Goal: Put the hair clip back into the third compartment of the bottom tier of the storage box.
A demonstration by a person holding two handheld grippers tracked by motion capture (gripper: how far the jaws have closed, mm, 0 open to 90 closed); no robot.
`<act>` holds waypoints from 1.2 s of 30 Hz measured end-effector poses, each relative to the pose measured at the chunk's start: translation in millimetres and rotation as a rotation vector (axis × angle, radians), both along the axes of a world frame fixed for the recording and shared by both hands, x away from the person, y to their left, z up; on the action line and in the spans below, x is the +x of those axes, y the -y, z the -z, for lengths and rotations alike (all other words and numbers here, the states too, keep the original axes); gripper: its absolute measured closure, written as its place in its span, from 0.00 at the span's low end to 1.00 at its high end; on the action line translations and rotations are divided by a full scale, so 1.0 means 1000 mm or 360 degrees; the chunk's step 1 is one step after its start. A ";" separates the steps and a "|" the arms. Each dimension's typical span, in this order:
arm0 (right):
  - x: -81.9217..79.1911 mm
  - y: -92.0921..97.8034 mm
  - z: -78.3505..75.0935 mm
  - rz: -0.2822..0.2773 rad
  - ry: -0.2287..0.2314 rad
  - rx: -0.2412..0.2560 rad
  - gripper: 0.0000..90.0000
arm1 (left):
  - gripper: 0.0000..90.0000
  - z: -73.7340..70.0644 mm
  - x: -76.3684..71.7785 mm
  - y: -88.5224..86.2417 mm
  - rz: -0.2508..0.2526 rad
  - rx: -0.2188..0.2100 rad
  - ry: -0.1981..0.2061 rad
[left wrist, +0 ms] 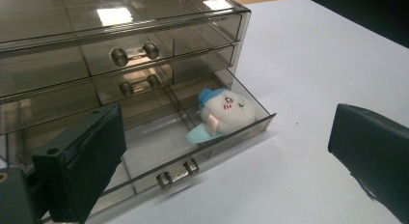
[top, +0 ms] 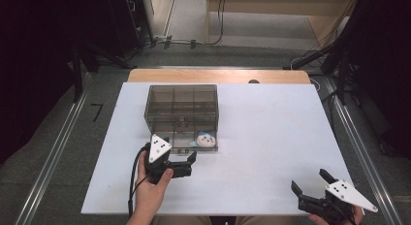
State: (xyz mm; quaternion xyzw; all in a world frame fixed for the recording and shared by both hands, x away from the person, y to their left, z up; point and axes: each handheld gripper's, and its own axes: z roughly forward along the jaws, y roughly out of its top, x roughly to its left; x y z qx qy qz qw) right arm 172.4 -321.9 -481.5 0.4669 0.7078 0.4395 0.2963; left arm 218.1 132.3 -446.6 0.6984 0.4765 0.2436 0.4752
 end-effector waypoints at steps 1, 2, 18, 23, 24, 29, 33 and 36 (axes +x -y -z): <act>0.000 0.000 0.000 0.0001 0.0000 0.0001 0.00 | 0.00 0.000 -0.002 -0.002 -0.0002 0.0001 0.0003; 0.000 0.000 0.000 0.0001 0.0001 0.0003 0.00 | 0.00 -0.001 -0.003 -0.004 -0.0013 -0.0001 0.0017; -0.001 -0.001 0.000 -0.0003 -0.0004 0.0002 0.00 | 0.00 0.006 -0.028 -0.038 -0.0135 -0.0025 0.0074; 0.000 -0.001 0.001 -0.0001 -0.0004 -0.0002 0.00 | 0.00 0.017 -0.033 -0.050 -0.0171 -0.0032 0.0057; 0.000 -0.001 0.001 0.0000 -0.0004 -0.0001 0.00 | 0.00 0.019 -0.034 -0.052 -0.0177 -0.0036 0.0050; 0.000 -0.001 0.001 -0.0004 -0.0003 -0.0007 0.00 | 0.00 0.029 -0.039 -0.062 -0.0207 -0.0064 0.0057; 0.000 -0.002 0.001 0.0000 -0.0011 -0.0004 0.00 | 0.00 0.034 -0.042 -0.071 -0.0240 -0.0090 0.0055; 0.000 -0.002 0.001 -0.0001 -0.0012 -0.0006 0.00 | 0.00 0.037 -0.044 -0.077 -0.0257 -0.0093 0.0054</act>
